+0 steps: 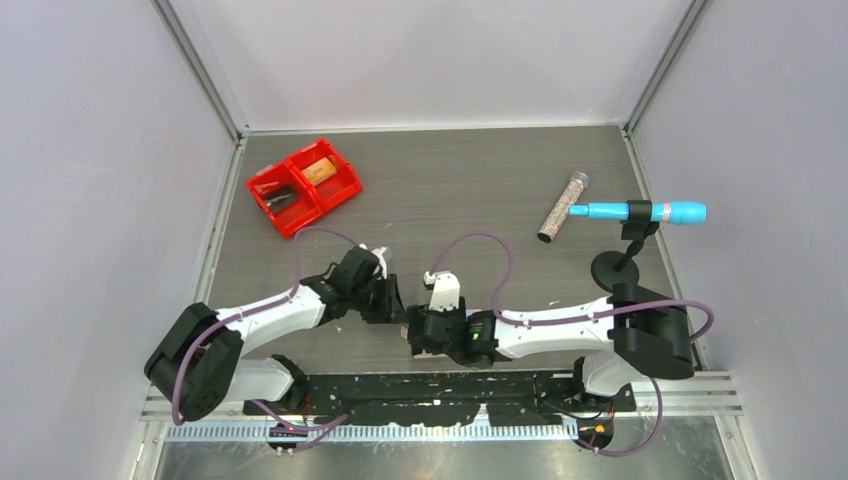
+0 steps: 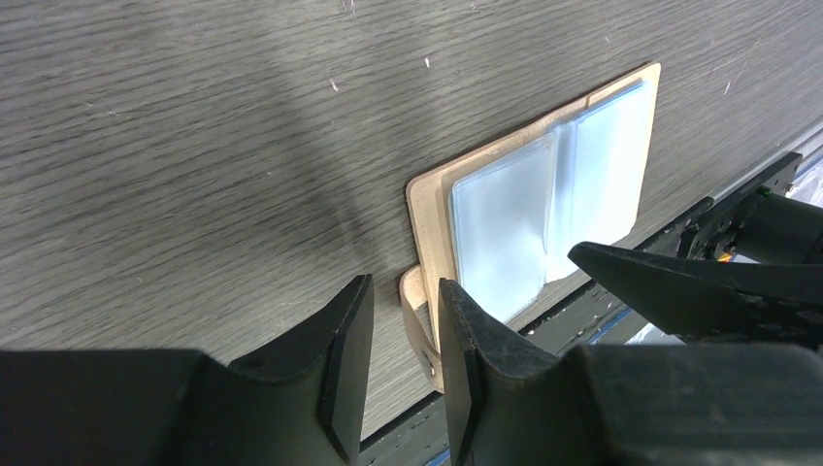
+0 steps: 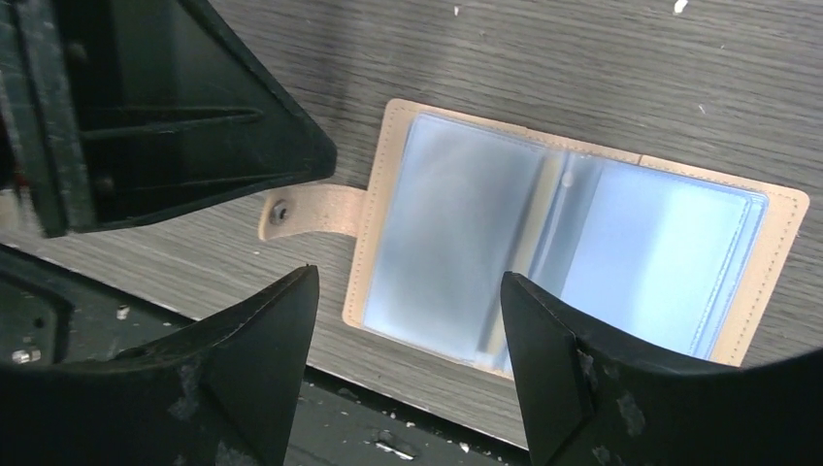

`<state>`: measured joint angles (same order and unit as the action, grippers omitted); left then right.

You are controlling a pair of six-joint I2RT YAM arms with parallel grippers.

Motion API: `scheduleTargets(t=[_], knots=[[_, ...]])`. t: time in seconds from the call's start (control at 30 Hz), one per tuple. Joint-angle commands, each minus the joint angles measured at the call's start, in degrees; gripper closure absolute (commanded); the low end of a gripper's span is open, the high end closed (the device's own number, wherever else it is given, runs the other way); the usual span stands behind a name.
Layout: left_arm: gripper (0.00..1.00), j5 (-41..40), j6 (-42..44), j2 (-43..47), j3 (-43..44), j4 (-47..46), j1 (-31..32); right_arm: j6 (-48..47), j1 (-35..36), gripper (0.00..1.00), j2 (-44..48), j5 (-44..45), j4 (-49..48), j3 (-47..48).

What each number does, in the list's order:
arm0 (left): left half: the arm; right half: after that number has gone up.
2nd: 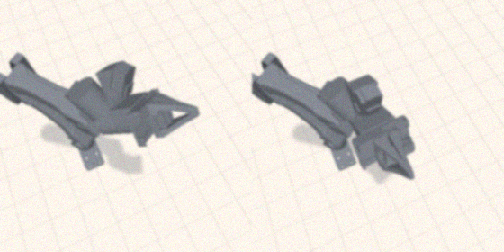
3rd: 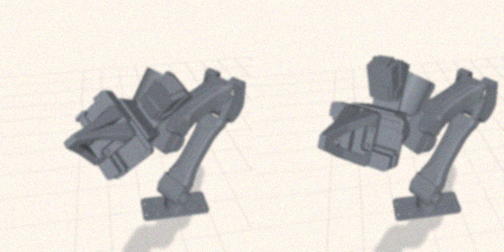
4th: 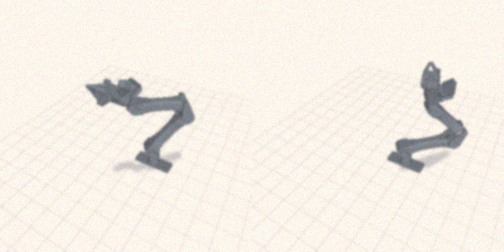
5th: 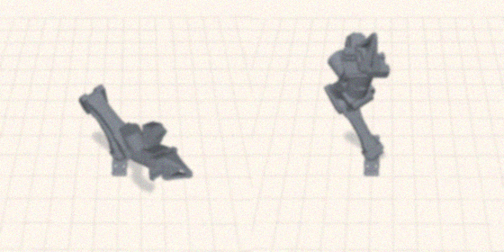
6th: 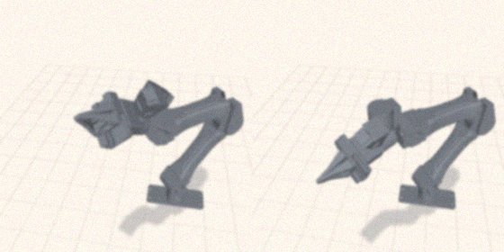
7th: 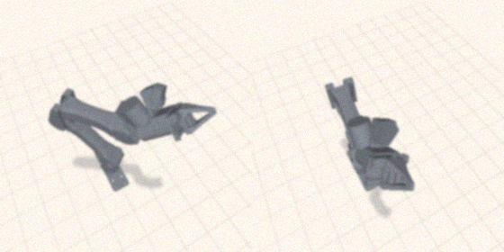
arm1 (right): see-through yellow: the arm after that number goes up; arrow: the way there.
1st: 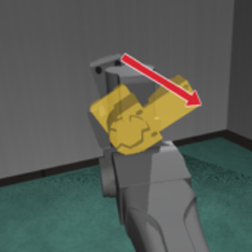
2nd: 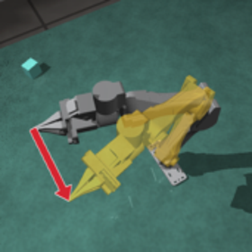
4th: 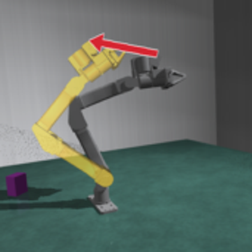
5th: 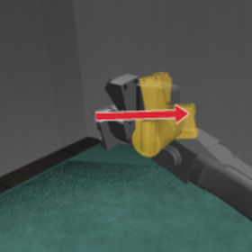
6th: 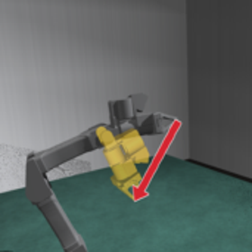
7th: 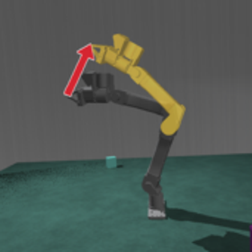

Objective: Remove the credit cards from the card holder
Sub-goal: Remove the credit card from the card holder.

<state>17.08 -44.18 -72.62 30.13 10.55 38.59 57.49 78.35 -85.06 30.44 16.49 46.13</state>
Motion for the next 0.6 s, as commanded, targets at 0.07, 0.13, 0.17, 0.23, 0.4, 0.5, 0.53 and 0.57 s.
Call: scheduleTargets(t=[0.07,0.13,0.17,0.23,0.4,0.5,0.53,0.57], knots=[[0.67,0.8,1.4,1.3,-1.7,-1.9,0.2,1.2,0.7,0.23,-4.1,4.2,6.3,4.4],[0.67,1.5,0.9,1.1,-2.2,-2.8,0.2,1.3,0.7,0.24,-5.0,4.1,6.3,4.7],[0.67,1.7,0.8,1.1,-2.5,-3.2,0.2,1.3,0.7,0.24,-5.7,4.0,6.3,4.9],[0.68,2.0,0.5,1.0,-2.9,-3.6,0.2,1.5,0.8,0.24,-6.5,4.0,6.5,5.4],[0.74,2.6,0.4,1.6,-3.5,-3.7,0.2,1.9,0.8,0.22,-8.0,4.3,7.0,6.0],[0.82,3.1,0.3,1.8,-3.7,-3.9,0.2,2.2,0.8,0.21,-8.6,4.3,7.3,6.3],[0.86,3.2,0.3,1.8,-3.7,-3.9,0.2,2.2,0.8,0.2,-8.8,4.3,7.3,6.4],[0.89,3.4,0.2,1.8,-3.7,-3.9,0.2,2.2,0.9,0.2,-8.9,4.3,7.3,6.4]])
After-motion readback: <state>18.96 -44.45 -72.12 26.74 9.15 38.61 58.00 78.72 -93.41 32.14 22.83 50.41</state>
